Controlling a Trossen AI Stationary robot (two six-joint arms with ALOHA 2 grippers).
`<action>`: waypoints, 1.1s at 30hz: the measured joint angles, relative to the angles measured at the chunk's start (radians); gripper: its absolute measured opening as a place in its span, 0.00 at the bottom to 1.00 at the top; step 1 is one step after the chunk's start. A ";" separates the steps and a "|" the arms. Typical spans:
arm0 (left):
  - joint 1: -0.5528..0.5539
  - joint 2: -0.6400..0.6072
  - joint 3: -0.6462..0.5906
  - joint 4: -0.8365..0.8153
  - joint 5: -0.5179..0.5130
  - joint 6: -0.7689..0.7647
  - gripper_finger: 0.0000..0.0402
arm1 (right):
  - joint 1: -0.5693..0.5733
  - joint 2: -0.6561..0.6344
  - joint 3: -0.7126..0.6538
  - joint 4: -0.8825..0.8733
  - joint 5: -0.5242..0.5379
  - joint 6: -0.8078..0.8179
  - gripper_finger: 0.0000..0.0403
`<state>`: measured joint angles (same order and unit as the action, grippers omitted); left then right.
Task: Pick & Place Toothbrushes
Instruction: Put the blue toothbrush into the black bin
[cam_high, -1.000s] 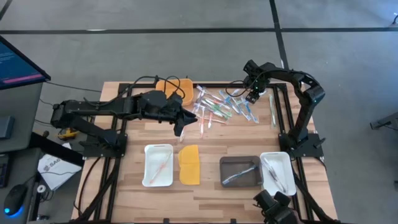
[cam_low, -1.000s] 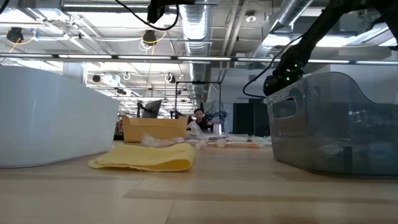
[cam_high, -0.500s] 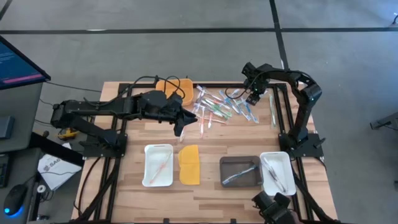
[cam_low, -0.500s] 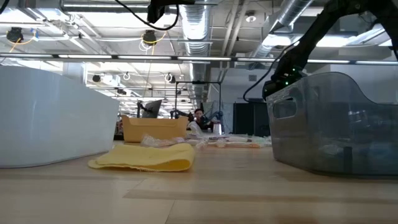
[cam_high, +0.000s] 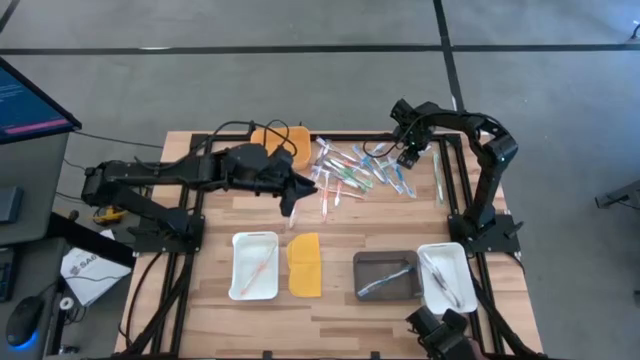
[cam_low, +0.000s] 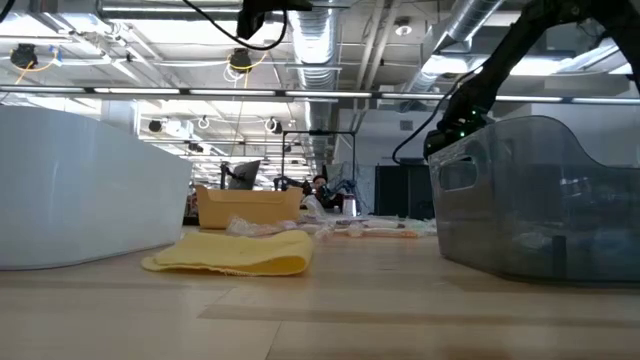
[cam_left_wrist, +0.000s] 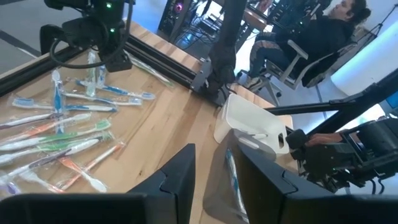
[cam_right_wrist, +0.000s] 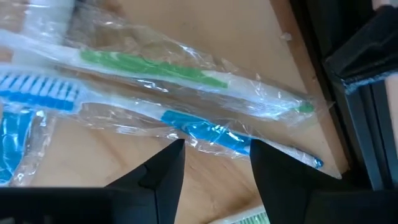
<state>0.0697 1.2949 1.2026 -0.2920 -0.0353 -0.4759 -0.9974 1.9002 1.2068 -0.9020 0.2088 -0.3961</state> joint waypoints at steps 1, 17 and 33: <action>0.004 0.000 0.000 0.000 0.000 0.000 0.27 | 0.000 0.001 0.000 -0.002 0.002 0.011 0.43; 0.006 0.000 0.000 0.001 -0.001 0.006 0.27 | 0.009 0.003 0.000 -0.088 0.003 0.057 0.02; 0.004 0.000 0.000 0.001 0.000 0.008 0.27 | 0.073 0.003 0.000 -0.243 -0.029 0.110 0.01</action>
<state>0.0734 1.2949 1.2026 -0.2913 -0.0357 -0.4683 -0.9242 1.9030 1.2068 -1.1448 0.1798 -0.2863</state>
